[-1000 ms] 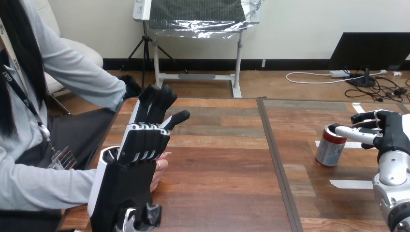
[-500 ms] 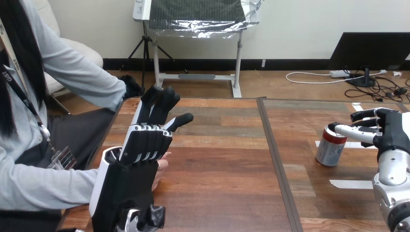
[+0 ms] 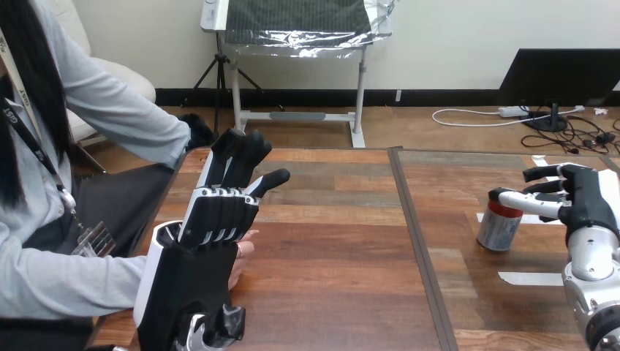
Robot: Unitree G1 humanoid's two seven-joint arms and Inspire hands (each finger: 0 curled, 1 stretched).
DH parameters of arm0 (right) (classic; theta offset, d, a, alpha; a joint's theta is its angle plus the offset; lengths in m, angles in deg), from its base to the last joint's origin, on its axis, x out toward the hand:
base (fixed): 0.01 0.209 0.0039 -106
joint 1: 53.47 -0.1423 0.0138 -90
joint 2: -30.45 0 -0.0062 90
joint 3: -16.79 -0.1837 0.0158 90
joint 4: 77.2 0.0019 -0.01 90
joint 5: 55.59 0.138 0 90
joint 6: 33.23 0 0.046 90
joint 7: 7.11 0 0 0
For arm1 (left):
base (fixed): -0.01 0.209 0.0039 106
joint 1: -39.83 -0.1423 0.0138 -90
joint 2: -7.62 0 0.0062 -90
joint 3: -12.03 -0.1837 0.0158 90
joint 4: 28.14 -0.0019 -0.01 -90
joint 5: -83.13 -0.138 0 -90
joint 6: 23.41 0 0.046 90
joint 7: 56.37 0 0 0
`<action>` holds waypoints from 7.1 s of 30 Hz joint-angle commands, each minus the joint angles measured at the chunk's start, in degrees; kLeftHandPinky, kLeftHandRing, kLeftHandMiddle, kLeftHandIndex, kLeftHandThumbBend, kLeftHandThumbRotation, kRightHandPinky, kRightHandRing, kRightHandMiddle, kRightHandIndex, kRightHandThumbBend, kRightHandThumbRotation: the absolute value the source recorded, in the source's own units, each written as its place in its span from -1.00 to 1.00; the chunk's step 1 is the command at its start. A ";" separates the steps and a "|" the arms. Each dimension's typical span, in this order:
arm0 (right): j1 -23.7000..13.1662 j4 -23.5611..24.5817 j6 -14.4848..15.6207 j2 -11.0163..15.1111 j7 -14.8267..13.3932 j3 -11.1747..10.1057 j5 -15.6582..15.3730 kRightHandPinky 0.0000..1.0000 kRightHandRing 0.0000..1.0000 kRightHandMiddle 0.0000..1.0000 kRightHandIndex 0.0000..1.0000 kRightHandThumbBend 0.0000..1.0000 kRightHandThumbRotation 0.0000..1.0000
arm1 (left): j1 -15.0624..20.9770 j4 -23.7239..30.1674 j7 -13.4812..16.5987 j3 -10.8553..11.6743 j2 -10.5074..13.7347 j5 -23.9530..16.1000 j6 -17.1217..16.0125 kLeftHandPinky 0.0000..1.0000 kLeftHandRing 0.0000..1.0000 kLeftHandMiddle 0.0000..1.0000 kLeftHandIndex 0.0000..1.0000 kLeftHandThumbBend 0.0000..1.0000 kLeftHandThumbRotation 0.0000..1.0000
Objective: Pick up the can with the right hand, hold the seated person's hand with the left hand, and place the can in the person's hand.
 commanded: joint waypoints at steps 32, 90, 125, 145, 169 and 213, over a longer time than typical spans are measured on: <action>-5.25 1.01 0.44 0.87 7.79 2.45 -2.06 0.79 0.97 0.99 1.00 1.00 0.00 | 4.01 0.20 -2.40 -0.09 -2.09 2.59 1.51 0.71 0.95 0.92 0.94 0.60 0.41; -6.53 0.79 2.31 0.23 7.40 3.16 -3.09 0.75 0.97 1.00 1.00 1.00 0.04 | 3.96 0.25 -3.17 -0.20 -1.51 2.76 1.72 0.83 0.98 0.95 0.97 0.61 0.43; -8.23 0.11 7.22 1.21 5.54 3.06 -3.76 0.57 0.80 0.86 1.00 1.00 -0.12 | 2.46 1.37 -0.97 0.59 -1.42 0.22 1.29 0.93 0.97 0.95 0.97 0.73 0.37; -8.45 -0.21 10.18 0.89 5.97 1.92 -3.67 0.62 0.85 0.89 1.00 1.00 -0.17 | 2.06 1.37 -0.22 0.13 -1.40 0.74 -0.74 0.77 0.91 0.92 0.95 0.72 0.41; -7.70 -0.26 10.05 0.56 6.37 3.23 -5.06 0.40 0.66 0.72 0.98 1.00 -0.07 | 2.38 1.66 -3.29 0.03 -1.05 3.03 1.32 0.85 0.96 0.96 0.98 0.73 0.24; -6.29 0.30 5.51 0.70 9.20 1.11 -2.16 0.28 0.45 0.48 0.73 1.00 0.05 | 2.45 1.38 -3.91 -0.17 -2.09 3.28 1.65 0.74 0.93 0.94 0.98 0.59 0.30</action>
